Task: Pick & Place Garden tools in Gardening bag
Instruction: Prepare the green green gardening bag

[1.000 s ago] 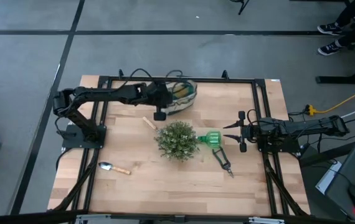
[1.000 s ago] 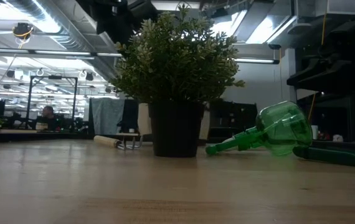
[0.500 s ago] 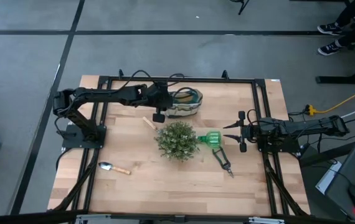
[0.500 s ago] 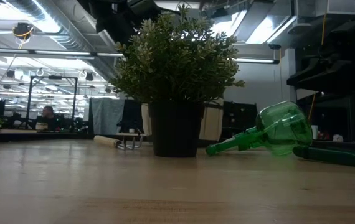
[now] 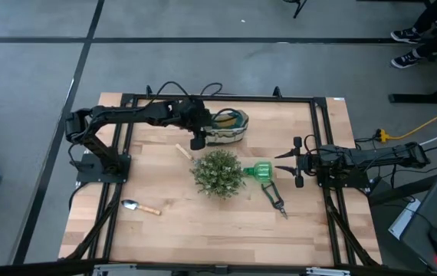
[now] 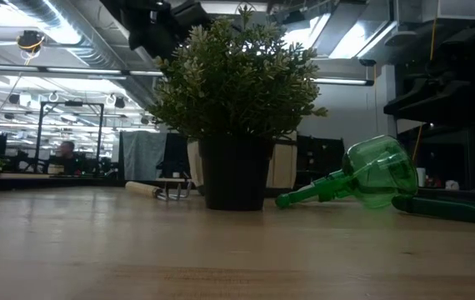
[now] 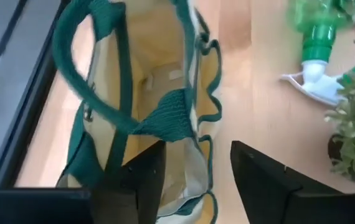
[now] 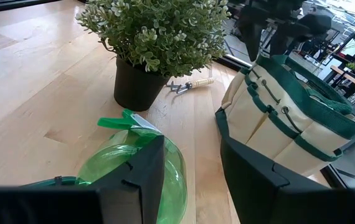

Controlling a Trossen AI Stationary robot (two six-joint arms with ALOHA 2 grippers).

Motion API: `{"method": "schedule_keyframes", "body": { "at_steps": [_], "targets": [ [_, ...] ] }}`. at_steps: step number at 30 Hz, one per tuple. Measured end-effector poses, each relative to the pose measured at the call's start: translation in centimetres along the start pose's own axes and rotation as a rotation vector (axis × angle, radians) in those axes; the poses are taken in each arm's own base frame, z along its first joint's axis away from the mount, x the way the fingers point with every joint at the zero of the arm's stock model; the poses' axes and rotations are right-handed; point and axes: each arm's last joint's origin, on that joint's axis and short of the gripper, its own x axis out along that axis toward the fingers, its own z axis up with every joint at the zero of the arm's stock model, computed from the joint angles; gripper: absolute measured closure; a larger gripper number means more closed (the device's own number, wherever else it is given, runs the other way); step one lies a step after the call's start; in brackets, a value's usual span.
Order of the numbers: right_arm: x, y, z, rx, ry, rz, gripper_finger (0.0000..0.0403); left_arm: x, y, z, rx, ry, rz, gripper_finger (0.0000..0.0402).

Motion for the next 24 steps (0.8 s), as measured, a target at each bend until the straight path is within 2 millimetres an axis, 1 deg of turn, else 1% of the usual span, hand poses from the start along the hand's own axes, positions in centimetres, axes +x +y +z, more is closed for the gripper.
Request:
{"method": "schedule_keyframes", "body": {
  "at_steps": [7, 13, 16, 19, 21, 24],
  "targets": [
    [0.0, 0.0, 0.0, 0.000, 0.000, 0.000, 0.0243, -0.4, 1.6, -0.3, -0.168, -0.005, 0.028, 0.0209],
    [0.0, 0.0, 0.0, 0.000, 0.000, 0.000, 0.0243, -2.1, 2.8, -0.2, -0.276, -0.081, -0.080, 0.0207],
    [0.0, 0.0, 0.0, 0.000, 0.000, 0.000, 0.0243, -2.9, 3.6, 0.0, -0.335, -0.130, -0.104, 0.0207],
    [0.0, 0.0, 0.0, 0.000, 0.000, 0.000, 0.0243, -3.3, 4.7, 0.3, -0.437, -0.196, -0.087, 0.0207],
    [0.0, 0.0, 0.0, 0.000, 0.000, 0.000, 0.0243, -3.5, 5.5, 0.5, -0.536, -0.241, -0.076, 0.0207],
    [0.0, 0.0, 0.0, 0.000, -0.001, 0.000, 0.0243, -3.5, 6.5, 0.8, -0.658, -0.307, -0.100, 0.0207]
  ]
}}
